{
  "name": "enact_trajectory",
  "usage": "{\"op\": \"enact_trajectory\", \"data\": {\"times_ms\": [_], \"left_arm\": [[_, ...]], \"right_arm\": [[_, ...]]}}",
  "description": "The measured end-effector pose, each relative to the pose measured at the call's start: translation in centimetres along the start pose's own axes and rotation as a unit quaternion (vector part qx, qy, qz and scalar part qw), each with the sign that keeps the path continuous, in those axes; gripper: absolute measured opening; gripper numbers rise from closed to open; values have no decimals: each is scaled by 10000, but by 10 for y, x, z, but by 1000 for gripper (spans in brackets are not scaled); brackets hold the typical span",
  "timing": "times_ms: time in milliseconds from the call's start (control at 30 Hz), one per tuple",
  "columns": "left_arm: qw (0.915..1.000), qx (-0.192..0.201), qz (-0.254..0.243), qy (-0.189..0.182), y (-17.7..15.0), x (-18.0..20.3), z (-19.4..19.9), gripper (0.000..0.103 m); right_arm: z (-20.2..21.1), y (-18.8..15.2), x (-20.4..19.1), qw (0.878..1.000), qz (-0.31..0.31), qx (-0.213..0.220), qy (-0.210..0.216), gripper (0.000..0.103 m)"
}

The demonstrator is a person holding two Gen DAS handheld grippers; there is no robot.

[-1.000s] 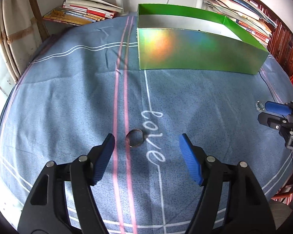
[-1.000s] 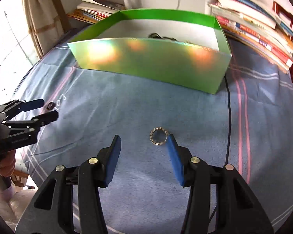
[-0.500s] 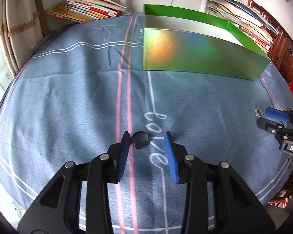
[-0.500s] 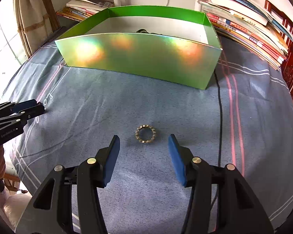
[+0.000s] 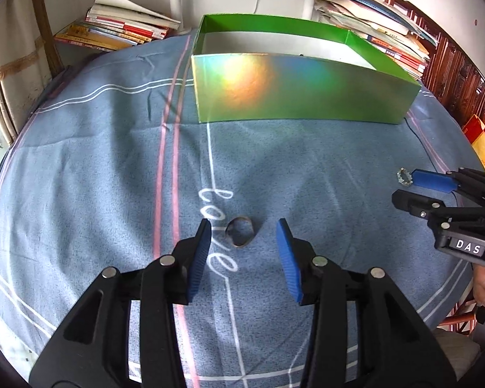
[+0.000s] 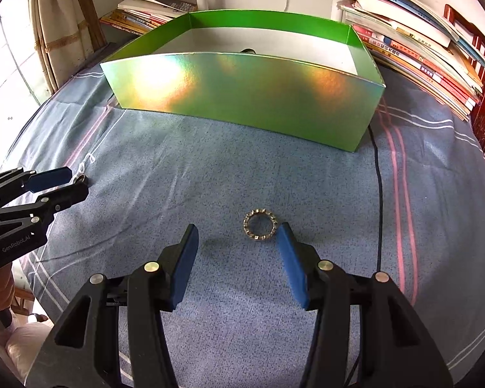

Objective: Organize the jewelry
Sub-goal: 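Close right tool on the beaded ring while left tool closes on the dark ring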

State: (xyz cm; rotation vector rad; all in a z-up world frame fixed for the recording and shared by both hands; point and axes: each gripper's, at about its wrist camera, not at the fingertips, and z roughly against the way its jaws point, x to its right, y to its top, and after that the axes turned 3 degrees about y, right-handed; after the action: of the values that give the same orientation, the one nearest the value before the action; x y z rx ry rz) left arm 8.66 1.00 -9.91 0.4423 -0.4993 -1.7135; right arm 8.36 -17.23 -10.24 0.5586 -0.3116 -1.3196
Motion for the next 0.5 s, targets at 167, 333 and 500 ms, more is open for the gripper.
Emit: {"op": "enact_trajectory", "data": {"times_ms": [167, 333, 500], "left_arm": [[9998, -7, -36, 170, -3, 3, -3, 42], [9998, 47, -38, 203, -3, 5, -3, 41], [9998, 72, -23, 193, -3, 4, -3, 41]], "right_arm": [[-2, 1, -1, 9999, 1, 76, -91, 51], [-2, 1, 1, 9996, 20, 176, -208, 39], [-2, 2, 5, 9996, -50, 199, -193, 23]]}}
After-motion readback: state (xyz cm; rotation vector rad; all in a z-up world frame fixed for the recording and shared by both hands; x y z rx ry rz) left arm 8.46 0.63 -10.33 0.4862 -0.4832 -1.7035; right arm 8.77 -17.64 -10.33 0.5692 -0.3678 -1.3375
